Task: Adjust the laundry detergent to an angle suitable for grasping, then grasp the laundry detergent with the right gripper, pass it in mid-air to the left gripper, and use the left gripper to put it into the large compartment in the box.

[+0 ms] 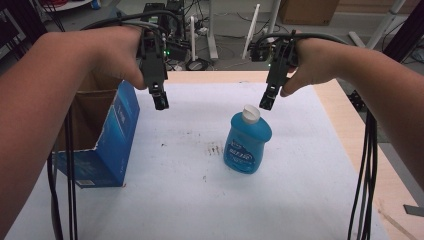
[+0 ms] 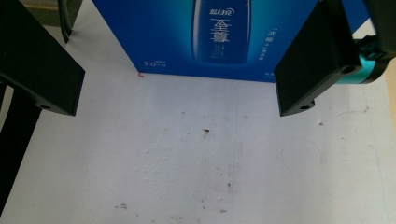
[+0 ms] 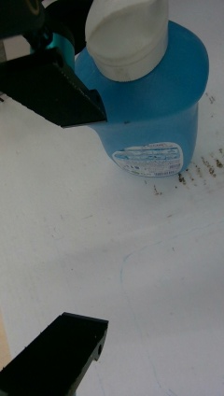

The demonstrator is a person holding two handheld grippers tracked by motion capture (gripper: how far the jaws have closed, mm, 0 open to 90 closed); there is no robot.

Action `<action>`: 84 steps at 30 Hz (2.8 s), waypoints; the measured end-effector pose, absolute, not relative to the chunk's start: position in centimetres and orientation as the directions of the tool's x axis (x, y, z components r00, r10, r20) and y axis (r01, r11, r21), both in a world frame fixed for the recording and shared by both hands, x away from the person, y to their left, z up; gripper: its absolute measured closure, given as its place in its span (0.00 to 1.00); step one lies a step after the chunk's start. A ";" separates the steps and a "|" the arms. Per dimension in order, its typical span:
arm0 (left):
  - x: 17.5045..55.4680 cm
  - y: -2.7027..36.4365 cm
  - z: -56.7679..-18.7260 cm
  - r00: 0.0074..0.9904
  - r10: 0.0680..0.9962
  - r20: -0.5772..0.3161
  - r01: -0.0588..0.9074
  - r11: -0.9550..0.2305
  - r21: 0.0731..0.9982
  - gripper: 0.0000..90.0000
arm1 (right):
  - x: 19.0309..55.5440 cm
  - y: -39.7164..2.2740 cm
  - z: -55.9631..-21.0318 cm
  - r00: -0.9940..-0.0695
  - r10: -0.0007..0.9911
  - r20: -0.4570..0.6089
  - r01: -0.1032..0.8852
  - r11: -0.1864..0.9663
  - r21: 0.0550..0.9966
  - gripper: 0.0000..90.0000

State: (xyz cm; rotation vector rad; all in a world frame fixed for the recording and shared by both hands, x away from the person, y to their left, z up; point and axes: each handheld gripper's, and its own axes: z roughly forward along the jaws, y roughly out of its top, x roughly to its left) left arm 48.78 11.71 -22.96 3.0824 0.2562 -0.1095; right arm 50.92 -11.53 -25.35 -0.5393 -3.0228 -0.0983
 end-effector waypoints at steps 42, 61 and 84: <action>48.6 11.9 -22.8 0.985 0.158 -0.064 0.160 -0.987 0.025 0.02 | 50.5 -12.0 -24.8 -0.929 0.364 0.070 0.368 0.928 0.057 0.02; 48.2 12.2 -22.4 0.986 0.157 -0.053 0.159 -0.987 0.026 0.02 | 47.0 -16.5 -24.9 -0.926 0.374 0.054 0.377 0.914 0.148 0.02; 47.3 12.5 -22.2 0.986 0.160 -0.037 0.161 -0.987 0.013 0.02 | 39.8 -20.1 -32.9 -0.879 0.449 0.162 0.471 0.756 0.455 0.02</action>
